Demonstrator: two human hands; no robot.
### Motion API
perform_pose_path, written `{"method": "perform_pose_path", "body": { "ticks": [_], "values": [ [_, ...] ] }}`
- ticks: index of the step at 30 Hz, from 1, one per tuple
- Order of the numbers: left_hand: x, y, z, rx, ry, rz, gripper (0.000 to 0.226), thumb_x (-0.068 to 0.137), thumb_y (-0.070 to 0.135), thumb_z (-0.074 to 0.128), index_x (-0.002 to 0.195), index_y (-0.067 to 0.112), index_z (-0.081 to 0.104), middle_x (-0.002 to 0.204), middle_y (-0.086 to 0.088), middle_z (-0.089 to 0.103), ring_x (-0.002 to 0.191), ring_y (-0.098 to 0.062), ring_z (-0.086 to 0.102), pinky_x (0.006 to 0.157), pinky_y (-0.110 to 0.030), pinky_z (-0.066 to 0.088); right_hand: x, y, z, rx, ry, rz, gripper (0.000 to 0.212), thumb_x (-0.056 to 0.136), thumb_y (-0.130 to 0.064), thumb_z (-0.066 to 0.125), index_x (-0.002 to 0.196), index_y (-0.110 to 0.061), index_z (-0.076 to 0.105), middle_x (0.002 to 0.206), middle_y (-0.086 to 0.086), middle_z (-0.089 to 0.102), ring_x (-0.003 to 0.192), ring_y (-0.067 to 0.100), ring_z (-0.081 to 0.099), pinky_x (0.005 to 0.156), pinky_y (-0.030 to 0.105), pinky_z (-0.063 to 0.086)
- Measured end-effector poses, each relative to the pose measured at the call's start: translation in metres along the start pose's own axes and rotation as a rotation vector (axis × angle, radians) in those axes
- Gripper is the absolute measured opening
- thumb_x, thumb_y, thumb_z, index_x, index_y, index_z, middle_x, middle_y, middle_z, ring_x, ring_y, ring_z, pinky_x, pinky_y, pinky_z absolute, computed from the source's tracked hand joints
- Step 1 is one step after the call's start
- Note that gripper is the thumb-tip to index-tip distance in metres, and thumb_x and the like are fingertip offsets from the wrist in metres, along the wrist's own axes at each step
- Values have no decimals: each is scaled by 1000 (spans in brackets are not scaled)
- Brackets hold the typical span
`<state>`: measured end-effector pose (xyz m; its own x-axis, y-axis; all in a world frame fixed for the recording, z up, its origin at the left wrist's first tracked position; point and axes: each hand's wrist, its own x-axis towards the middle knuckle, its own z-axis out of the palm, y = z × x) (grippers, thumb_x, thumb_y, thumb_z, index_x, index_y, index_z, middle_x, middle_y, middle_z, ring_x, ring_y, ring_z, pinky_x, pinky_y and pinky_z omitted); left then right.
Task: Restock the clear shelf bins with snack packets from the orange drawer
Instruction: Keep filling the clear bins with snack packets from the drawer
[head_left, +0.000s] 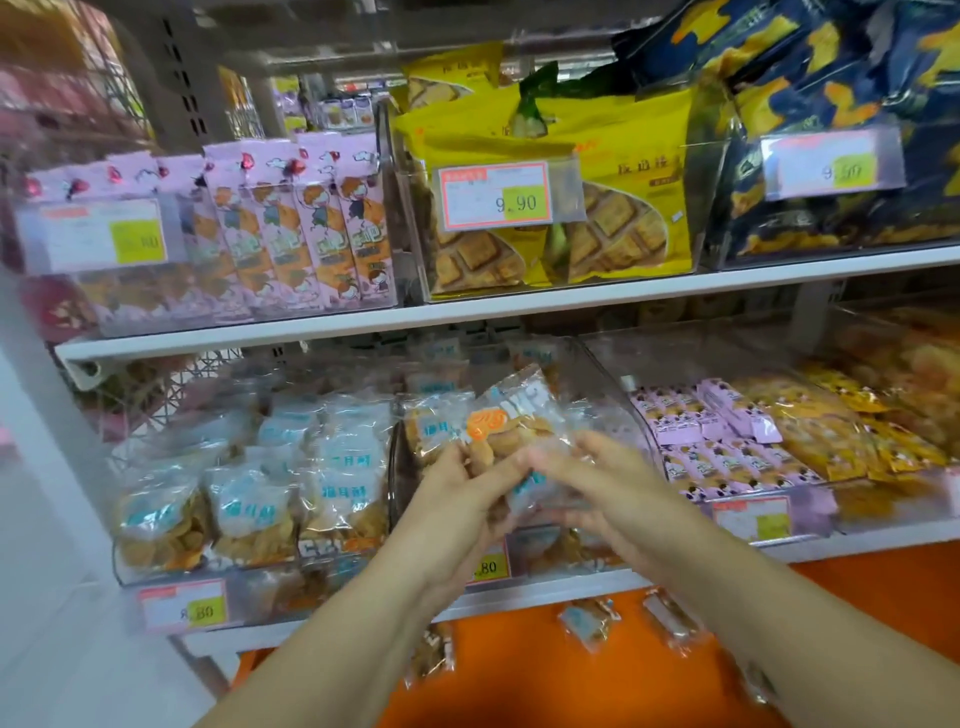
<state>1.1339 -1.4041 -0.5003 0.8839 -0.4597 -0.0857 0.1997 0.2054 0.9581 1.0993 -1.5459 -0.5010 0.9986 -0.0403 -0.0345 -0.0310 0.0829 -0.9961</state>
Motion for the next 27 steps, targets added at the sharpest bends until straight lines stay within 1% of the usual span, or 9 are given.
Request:
{"method": "perform_pose_path", "body": {
  "ticks": [4, 7, 10, 13, 16, 19, 21, 24, 27],
  "values": [
    [1, 8, -14, 276, 128, 69, 45, 78, 31, 71, 118, 22, 54, 111, 3, 67, 103, -12, 64, 93, -38, 51, 4, -1, -7, -137, 67, -56, 21, 78, -22, 73, 91, -8, 64, 100, 3, 72, 98, 20, 67, 89, 38, 54],
    [0, 26, -30, 574, 160, 285, 59, 72, 41, 72, 122, 43, 41, 116, 15, 56, 105, 0, 56, 78, -14, 48, 5, -10, -20, -510, 110, -204, 21, 77, -21, 76, 96, -26, 70, 92, -7, 71, 85, 4, 66, 82, 23, 53],
    [-4, 34, -36, 956, 20, 370, 63, 78, 36, 73, 128, 48, 38, 109, 26, 53, 100, 10, 52, 84, -7, 43, 2, -13, -14, -816, 132, -326, 31, 75, -26, 78, 104, -31, 67, 93, -17, 65, 83, -2, 60, 75, 17, 51],
    [-7, 28, -32, 1198, -58, 327, 36, 84, 33, 70, 111, 48, 53, 90, 23, 56, 83, 6, 55, 81, -20, 49, 1, -12, -3, -669, 92, -388, 35, 72, -22, 80, 97, -39, 62, 92, -18, 66, 86, -3, 62, 78, 15, 51],
    [-1, 24, -36, 1130, -16, 339, 21, 85, 28, 69, 89, 44, 55, 82, 14, 62, 75, -2, 59, 75, -29, 51, 6, -4, 2, -475, 139, -389, 42, 71, -20, 80, 101, -41, 59, 96, -18, 67, 91, -5, 63, 76, 15, 53],
    [7, 25, -42, 978, 79, 316, 19, 84, 22, 71, 92, 35, 60, 97, 11, 68, 88, -8, 65, 85, -38, 54, 15, 7, 3, -249, 110, -238, 48, 76, -17, 76, 118, -27, 54, 109, -10, 67, 96, 3, 66, 78, 25, 57],
    [7, 29, -45, 918, 94, 296, 24, 84, 17, 71, 99, 33, 61, 105, 10, 69, 92, -8, 66, 87, -37, 54, 24, 7, 6, -245, 54, -194, 38, 82, -13, 70, 117, -20, 55, 106, -6, 70, 90, 3, 67, 70, 20, 55],
    [8, 44, -57, 1101, 196, 341, 50, 85, 23, 70, 130, 32, 49, 120, 18, 55, 104, -5, 58, 88, -23, 46, 44, 0, 13, -314, 91, -273, 23, 84, -9, 69, 101, -21, 60, 100, -6, 70, 84, 0, 67, 64, 13, 50],
    [10, 56, -77, 1306, 353, 475, 45, 87, 22, 68, 129, 28, 54, 126, 9, 52, 117, -13, 51, 101, -30, 39, 72, 5, 26, -481, 141, -259, 20, 82, -13, 72, 87, -26, 58, 98, -4, 67, 84, 8, 66, 68, 21, 53]
  ]
}}
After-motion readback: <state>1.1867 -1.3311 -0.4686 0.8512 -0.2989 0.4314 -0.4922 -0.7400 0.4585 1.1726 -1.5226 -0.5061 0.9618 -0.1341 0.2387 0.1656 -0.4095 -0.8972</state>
